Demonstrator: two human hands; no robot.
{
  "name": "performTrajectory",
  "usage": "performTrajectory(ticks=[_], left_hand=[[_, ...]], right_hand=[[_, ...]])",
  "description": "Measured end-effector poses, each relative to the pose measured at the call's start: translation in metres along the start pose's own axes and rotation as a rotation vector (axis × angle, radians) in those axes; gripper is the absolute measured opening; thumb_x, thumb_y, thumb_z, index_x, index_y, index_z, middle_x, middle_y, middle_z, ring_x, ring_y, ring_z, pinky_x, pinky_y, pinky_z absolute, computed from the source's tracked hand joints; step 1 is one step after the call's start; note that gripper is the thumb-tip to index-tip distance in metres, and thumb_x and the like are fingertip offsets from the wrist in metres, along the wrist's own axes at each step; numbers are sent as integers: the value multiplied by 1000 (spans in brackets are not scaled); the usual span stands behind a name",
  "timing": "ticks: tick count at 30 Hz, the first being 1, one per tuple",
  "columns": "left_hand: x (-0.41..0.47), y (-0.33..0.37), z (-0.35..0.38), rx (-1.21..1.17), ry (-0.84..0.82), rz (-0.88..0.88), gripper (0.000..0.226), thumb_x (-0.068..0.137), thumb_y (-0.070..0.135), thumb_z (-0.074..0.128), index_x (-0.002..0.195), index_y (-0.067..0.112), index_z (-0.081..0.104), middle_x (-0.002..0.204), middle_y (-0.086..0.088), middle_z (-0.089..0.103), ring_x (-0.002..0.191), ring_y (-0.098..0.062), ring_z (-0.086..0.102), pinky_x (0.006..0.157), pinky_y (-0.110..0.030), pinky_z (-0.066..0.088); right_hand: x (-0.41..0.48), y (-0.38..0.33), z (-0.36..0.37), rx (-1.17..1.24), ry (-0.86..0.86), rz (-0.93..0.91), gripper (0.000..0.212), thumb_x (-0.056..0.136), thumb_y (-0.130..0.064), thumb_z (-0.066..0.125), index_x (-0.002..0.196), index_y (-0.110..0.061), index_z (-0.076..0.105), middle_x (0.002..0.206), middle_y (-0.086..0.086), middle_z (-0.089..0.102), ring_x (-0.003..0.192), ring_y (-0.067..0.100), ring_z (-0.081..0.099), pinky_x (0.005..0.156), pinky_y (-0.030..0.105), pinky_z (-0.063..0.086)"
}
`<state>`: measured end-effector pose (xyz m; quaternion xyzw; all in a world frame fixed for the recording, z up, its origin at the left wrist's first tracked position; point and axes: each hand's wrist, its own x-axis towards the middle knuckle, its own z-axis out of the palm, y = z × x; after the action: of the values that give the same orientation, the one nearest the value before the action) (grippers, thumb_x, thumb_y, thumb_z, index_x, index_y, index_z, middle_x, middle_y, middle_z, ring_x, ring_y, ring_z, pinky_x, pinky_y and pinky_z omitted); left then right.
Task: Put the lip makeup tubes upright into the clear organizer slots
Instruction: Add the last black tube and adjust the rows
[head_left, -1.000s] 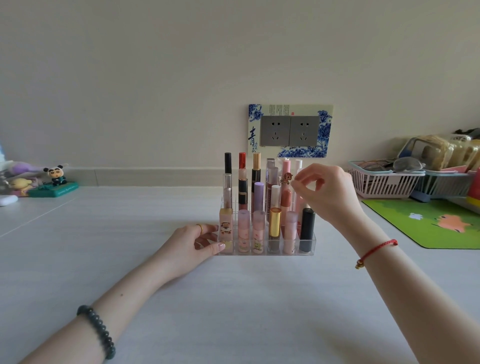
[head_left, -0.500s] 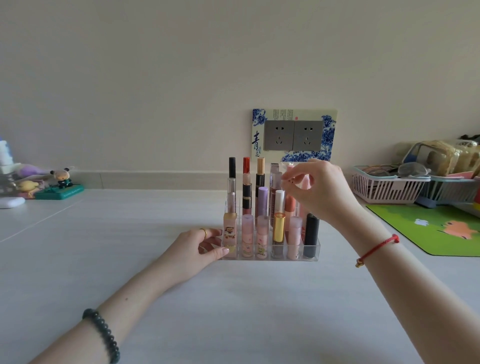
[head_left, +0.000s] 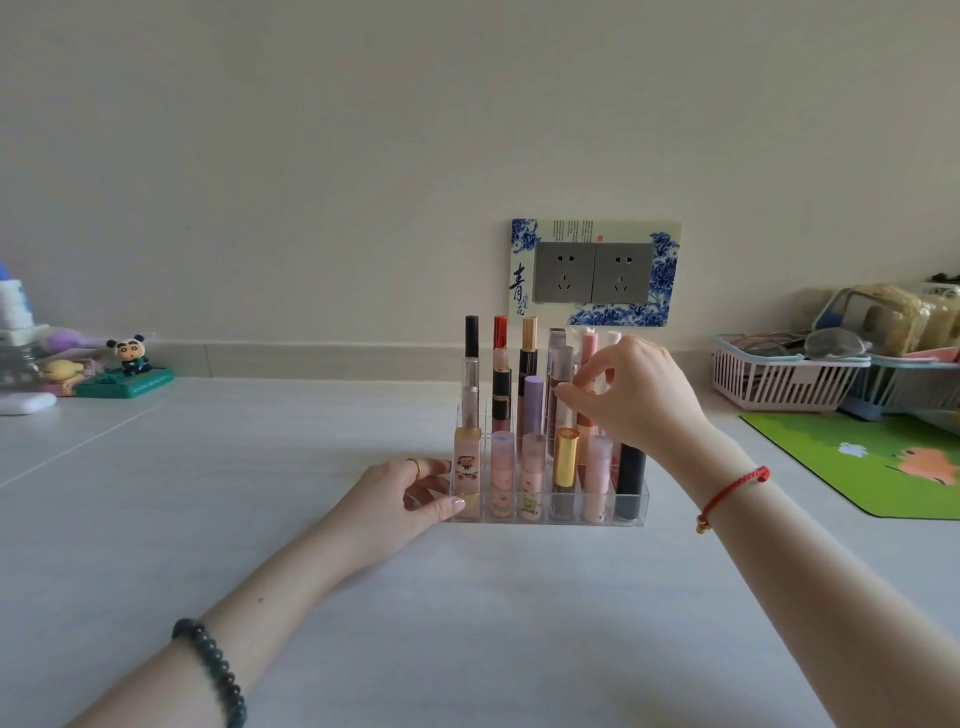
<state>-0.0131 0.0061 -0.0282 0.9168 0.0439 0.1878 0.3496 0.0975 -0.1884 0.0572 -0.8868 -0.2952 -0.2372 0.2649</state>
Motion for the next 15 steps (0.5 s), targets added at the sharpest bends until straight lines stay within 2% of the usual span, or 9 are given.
performTrajectory(ticks=[3,7,15], left_hand=[[0,0,0,-5,-4,-2,30,83,26,64,112,18,61,90,7,67,85,-14,64,68,-6,41],[0,1,0,-13,-8,-2,29,83,25,64,111,18,62,83,12,65,74,-4,59,65,-4,41],[0,1,0,4,1,-6,32,82,27,64,113,18,61,85,12,66,80,-8,62,67,-4,41]], right_hand=[[0,-1,2,24,3,16,21,80,-36,62,82,-16,70,87,2,57,81,17,47,66,25,34],[1,-2,4,59,16,35,21,79,-35,62,80,-16,71,89,5,62,79,18,50,64,26,35],[-1,-2,4,77,8,35,22,80,-35,61,84,-16,72,90,5,64,79,17,50,63,25,35]])
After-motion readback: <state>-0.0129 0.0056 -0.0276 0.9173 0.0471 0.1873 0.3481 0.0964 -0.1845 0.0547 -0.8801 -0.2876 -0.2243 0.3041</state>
